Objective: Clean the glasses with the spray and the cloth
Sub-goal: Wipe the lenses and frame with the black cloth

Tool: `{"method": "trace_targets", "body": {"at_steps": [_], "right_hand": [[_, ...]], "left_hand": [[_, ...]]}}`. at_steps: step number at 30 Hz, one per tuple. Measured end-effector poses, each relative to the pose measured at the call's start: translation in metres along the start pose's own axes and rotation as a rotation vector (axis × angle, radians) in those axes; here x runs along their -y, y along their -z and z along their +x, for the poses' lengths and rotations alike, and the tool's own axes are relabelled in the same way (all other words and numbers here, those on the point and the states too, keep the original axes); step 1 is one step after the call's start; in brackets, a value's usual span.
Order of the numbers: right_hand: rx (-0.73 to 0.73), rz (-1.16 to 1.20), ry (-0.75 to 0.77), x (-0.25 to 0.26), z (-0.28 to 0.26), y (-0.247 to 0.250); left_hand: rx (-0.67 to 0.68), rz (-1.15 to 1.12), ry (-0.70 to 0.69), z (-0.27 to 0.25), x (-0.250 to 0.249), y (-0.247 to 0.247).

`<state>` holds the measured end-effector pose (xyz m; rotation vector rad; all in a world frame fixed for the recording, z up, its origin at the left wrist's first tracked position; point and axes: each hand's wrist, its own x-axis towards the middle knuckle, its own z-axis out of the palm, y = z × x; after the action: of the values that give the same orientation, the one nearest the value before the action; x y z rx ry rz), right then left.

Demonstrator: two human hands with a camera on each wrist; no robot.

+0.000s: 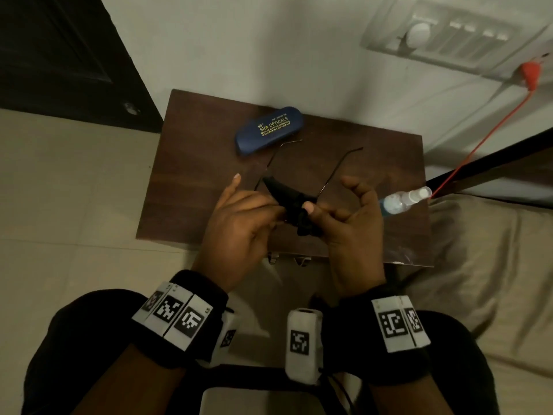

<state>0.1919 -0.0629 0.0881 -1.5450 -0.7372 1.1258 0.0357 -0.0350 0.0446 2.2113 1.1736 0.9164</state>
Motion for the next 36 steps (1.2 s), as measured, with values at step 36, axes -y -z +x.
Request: {"method": "trace_targets", "body": {"at_steps": [36], "right_hand": [[-0.115, 0.167, 0.022, 0.009, 0.003, -0.019]], "left_hand": [[0.008, 0.007, 0.151, 0.0, -0.007, -0.003]]}}
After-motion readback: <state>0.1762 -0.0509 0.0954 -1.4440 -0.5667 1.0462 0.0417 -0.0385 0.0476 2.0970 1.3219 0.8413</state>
